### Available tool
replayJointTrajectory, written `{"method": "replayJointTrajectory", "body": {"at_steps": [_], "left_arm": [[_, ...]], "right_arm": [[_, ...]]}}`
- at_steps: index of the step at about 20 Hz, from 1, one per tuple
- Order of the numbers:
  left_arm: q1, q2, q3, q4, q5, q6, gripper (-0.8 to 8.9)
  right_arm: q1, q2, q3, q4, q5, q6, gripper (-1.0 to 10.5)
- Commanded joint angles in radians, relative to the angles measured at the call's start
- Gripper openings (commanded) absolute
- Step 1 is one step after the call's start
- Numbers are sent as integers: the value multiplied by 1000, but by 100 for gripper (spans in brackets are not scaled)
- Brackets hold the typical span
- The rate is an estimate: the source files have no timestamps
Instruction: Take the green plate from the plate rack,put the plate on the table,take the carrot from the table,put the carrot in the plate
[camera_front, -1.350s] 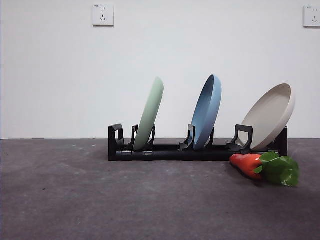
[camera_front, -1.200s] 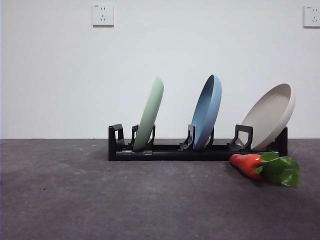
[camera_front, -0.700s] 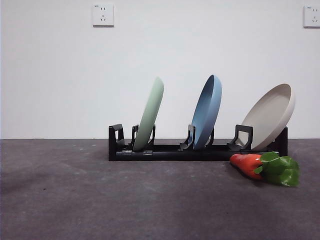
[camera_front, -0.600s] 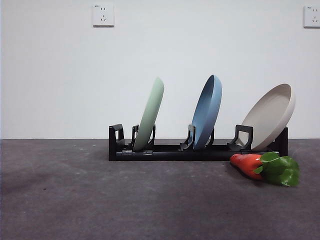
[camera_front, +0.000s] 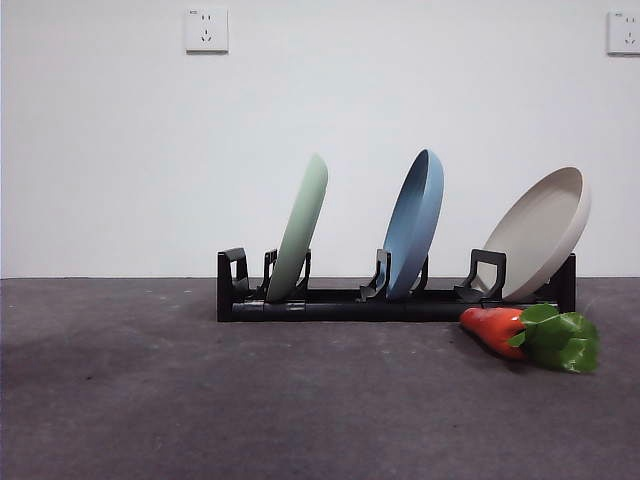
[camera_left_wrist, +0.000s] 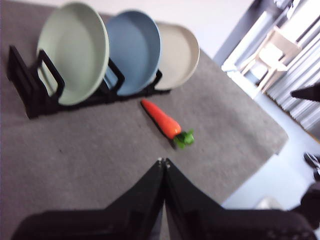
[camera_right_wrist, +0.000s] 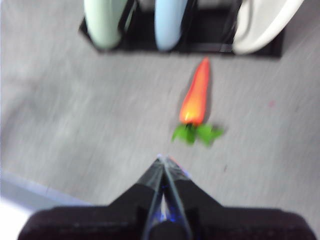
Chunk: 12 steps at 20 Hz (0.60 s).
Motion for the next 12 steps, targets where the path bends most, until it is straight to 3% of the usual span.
{"method": "replayJointTrajectory", "body": {"at_steps": [1, 4, 5, 7, 8, 12], "left_arm": [[1, 26, 43, -77, 5, 87, -6], [2, 38, 60, -89, 5, 83, 15], [2, 38, 60, -90, 1, 76, 119], [2, 38, 60, -89, 0, 64, 508], [2, 38, 60, -89, 1, 64, 569], [2, 40, 60, -56, 3, 43, 566]], "right_arm": [[26, 16, 16, -50, -1, -45, -11], [45, 18, 16, -51, 1, -39, 80], [45, 18, 16, -51, 2, -26, 199], [45, 18, 16, -50, 2, -17, 501], [45, 18, 16, -50, 2, -17, 590], [45, 18, 16, -49, 2, -16, 599]]}}
